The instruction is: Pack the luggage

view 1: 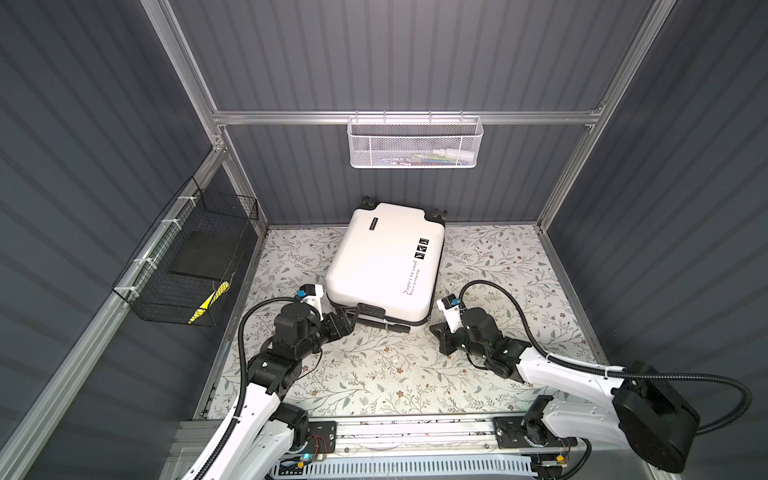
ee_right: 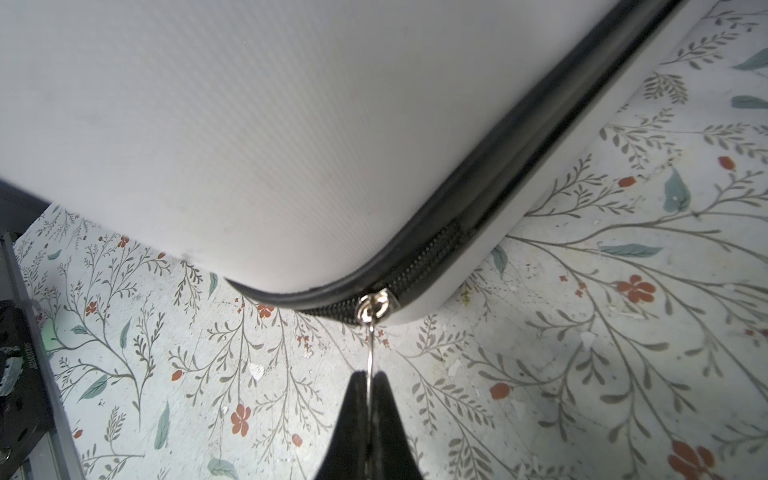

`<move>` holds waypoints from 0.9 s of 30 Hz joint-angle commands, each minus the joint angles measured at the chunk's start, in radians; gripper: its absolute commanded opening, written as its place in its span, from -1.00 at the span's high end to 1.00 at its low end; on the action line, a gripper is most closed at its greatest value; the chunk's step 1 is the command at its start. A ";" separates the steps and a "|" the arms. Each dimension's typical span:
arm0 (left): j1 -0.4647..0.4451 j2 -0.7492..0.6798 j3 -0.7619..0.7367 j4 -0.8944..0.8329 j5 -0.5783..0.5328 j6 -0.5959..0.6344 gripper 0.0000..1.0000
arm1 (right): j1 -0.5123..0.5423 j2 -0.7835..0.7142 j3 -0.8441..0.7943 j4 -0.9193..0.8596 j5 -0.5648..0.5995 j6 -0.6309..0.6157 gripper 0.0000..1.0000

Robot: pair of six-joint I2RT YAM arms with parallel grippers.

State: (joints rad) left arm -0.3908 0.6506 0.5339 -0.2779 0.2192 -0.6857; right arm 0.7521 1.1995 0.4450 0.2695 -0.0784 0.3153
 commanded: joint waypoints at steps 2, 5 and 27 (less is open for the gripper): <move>-0.069 -0.026 -0.065 0.017 -0.050 0.026 -0.49 | 0.008 0.005 -0.009 0.005 0.009 0.017 1.00; -0.154 0.008 -0.103 0.075 -0.116 0.042 -0.42 | 0.007 0.009 -0.009 0.005 0.008 0.024 1.00; -0.648 0.493 -0.135 0.615 -0.713 0.167 -0.09 | 0.007 0.005 -0.006 -0.007 -0.001 0.057 1.00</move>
State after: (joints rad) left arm -1.0336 1.1397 0.4164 0.2382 -0.4152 -0.5358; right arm 0.7544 1.2045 0.4450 0.2699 -0.0765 0.3611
